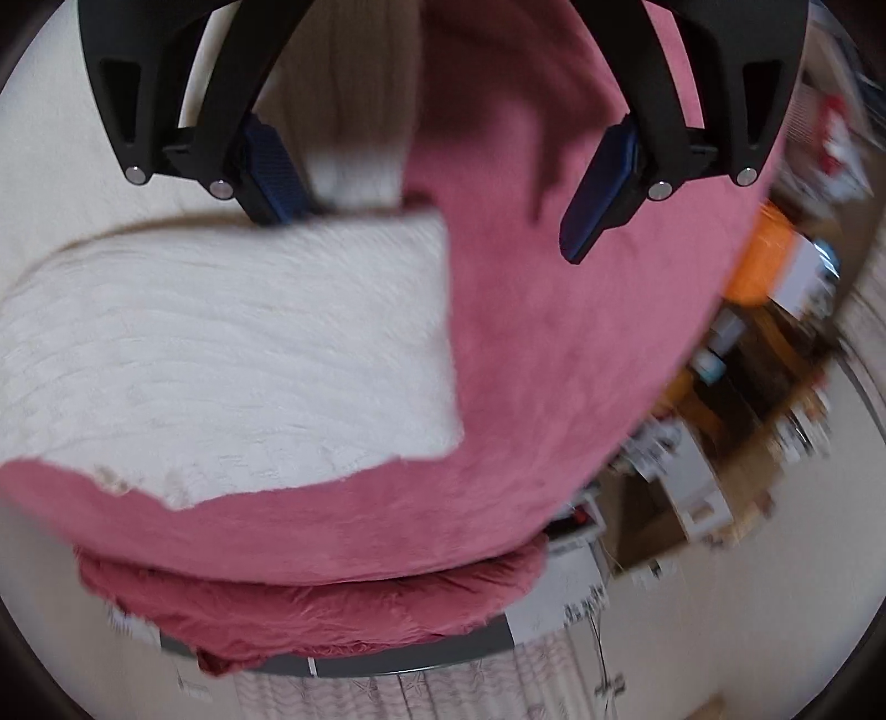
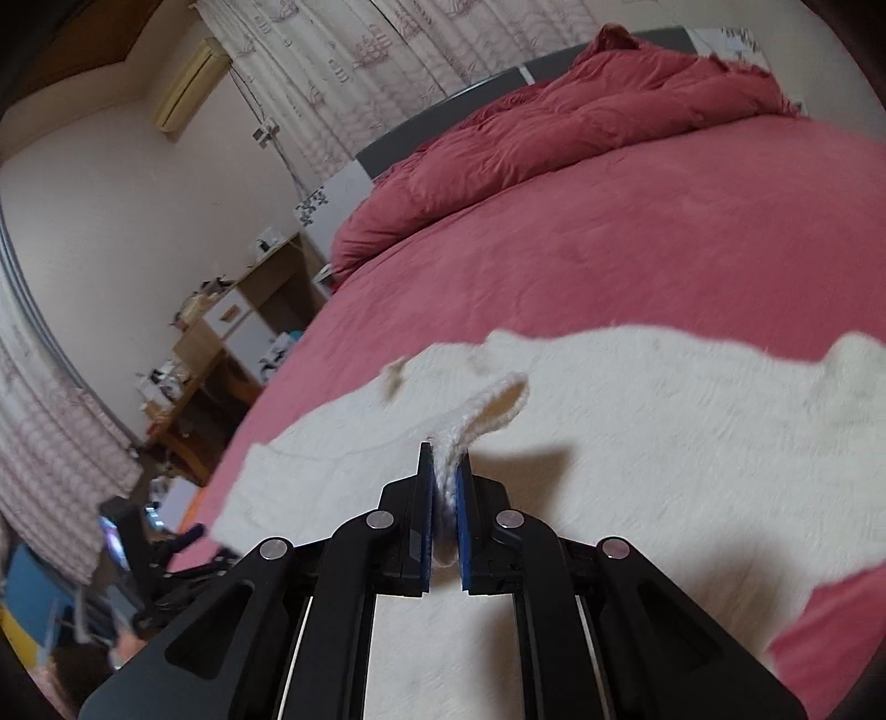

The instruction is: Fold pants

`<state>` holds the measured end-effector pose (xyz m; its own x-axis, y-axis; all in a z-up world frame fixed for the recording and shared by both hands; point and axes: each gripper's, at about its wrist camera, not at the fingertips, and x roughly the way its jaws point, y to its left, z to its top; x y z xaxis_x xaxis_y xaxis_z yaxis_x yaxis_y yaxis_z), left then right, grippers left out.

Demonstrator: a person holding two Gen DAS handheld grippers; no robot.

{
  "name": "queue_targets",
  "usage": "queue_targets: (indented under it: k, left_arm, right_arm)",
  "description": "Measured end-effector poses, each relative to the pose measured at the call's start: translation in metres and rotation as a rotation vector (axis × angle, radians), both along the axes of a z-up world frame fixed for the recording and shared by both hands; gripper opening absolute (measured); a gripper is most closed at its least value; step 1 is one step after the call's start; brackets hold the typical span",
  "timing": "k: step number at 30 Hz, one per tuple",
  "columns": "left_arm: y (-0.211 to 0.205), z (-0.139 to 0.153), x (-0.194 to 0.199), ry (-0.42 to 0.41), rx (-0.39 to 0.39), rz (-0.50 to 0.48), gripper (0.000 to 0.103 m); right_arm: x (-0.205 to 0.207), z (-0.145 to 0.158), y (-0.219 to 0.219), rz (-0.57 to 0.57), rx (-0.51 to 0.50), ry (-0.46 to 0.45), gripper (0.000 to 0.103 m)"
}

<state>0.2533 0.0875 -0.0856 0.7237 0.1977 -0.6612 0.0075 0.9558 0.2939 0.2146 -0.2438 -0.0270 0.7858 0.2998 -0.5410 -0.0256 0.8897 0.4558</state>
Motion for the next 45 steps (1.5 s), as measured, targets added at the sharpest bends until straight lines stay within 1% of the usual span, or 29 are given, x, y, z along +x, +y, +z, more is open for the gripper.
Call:
queue_targets:
  k: [1, 2, 3, 5, 8, 11, 14, 15, 16, 17, 18, 20, 21, 22, 23, 25, 26, 29, 30, 31, 33, 35, 36, 37, 39, 41, 42, 43, 45]
  left_arm:
    - [-0.003, 0.001, 0.005, -0.015, 0.042, 0.022, 0.09]
    - [-0.004, 0.002, 0.01, -0.033, 0.06, 0.048, 0.09]
    - [-0.003, 0.002, 0.012, -0.044, 0.066, 0.069, 0.093]
    - [0.003, 0.0, 0.016, -0.046, 0.064, 0.111, 0.094]
    - [0.006, -0.008, 0.014, -0.056, 0.085, 0.151, 0.094]
    - [0.007, -0.01, 0.009, -0.07, 0.072, 0.163, 0.094]
    - [0.001, -0.007, 0.003, -0.088, 0.07, 0.113, 0.094]
    - [-0.001, -0.005, 0.002, -0.097, 0.076, 0.107, 0.094]
    - [-0.004, -0.001, 0.0, -0.115, 0.08, 0.1, 0.094]
    - [-0.004, 0.001, 0.001, -0.124, 0.081, 0.095, 0.094]
    - [-0.005, 0.004, 0.0, -0.137, 0.087, 0.098, 0.094]
    - [0.0, 0.006, 0.002, -0.151, 0.091, 0.147, 0.096]
    - [0.006, 0.006, 0.004, -0.149, 0.076, 0.178, 0.095]
    - [0.014, 0.005, 0.003, -0.148, 0.048, 0.214, 0.095]
    - [0.021, 0.004, 0.003, -0.147, 0.031, 0.24, 0.095]
    - [0.028, -0.001, -0.002, -0.144, 0.012, 0.265, 0.095]
    - [0.031, -0.006, -0.002, -0.126, 0.009, 0.27, 0.095]
    - [0.031, -0.01, -0.004, -0.109, 0.024, 0.27, 0.095]
    - [0.029, -0.012, -0.003, -0.088, 0.035, 0.266, 0.096]
    - [0.027, -0.016, -0.001, -0.06, 0.049, 0.263, 0.097]
    - [0.026, -0.017, -0.001, -0.035, 0.048, 0.263, 0.097]
    - [0.027, -0.012, -0.009, -0.035, 0.029, 0.256, 0.097]
    - [0.026, -0.009, -0.014, -0.042, 0.035, 0.257, 0.097]
    - [0.026, -0.006, -0.019, -0.05, 0.045, 0.263, 0.097]
    - [0.022, 0.0, -0.036, -0.095, 0.06, 0.287, 0.098]
    - [0.019, 0.008, -0.055, -0.148, 0.012, 0.282, 0.101]
    - [0.017, 0.012, -0.065, -0.178, -0.033, 0.267, 0.101]
    - [0.015, 0.014, -0.072, -0.191, -0.064, 0.258, 0.101]
    - [0.012, 0.015, -0.078, -0.185, -0.097, 0.251, 0.101]
  right_arm:
    - [0.001, -0.002, -0.003, -0.02, -0.006, 0.003, 0.006]
    - [0.006, -0.006, -0.009, -0.036, 0.008, 0.009, 0.006]
    - [0.011, -0.012, -0.017, -0.055, 0.04, 0.02, 0.006]
    - [0.02, -0.02, -0.024, -0.075, 0.059, 0.042, 0.006]
    - [0.031, -0.031, -0.026, -0.068, 0.032, 0.077, 0.006]
    - [0.037, -0.047, -0.028, -0.061, 0.04, 0.138, 0.006]
    - [0.036, -0.059, -0.031, -0.061, 0.083, 0.179, 0.008]
    - [0.034, -0.06, -0.031, -0.051, 0.112, 0.185, 0.018]
    - [0.032, -0.06, -0.033, -0.043, 0.138, 0.186, 0.033]
    - [0.029, -0.061, -0.033, -0.045, 0.16, 0.181, 0.038]
    - [0.027, -0.06, -0.033, -0.05, 0.177, 0.171, 0.041]
    - [0.027, -0.058, -0.028, -0.037, 0.182, 0.172, 0.039]
    - [0.028, -0.058, -0.023, -0.03, 0.167, 0.175, 0.026]
    - [0.029, -0.058, -0.02, -0.022, 0.147, 0.179, 0.007]
    - [0.031, -0.058, -0.015, -0.011, 0.127, 0.189, 0.007]
    - [0.034, -0.055, -0.009, 0.003, 0.136, 0.178, 0.007]
    - [0.035, -0.053, -0.004, 0.011, 0.134, 0.172, 0.007]
    - [0.041, -0.051, -0.002, -0.013, 0.084, 0.173, 0.007]
    - [0.043, -0.056, -0.006, -0.039, 0.051, 0.195, 0.007]
    - [0.044, -0.06, -0.009, -0.05, 0.044, 0.21, 0.007]
    - [0.043, -0.066, -0.016, -0.042, 0.101, 0.198, 0.007]
    - [0.041, -0.063, -0.015, -0.031, 0.075, 0.187, 0.014]
    - [0.039, -0.06, -0.015, -0.036, 0.056, 0.18, 0.025]
    - [0.036, -0.059, -0.015, -0.041, 0.049, 0.172, 0.032]
    - [0.031, -0.055, -0.017, -0.071, 0.023, 0.165, 0.04]
    - [0.025, -0.05, -0.021, -0.113, -0.007, 0.167, 0.052]
    - [0.022, -0.048, -0.023, -0.129, -0.017, 0.166, 0.062]
    - [0.017, -0.045, -0.025, -0.153, -0.033, 0.165, 0.065]
    - [0.01, -0.041, -0.03, -0.167, -0.048, 0.161, 0.065]
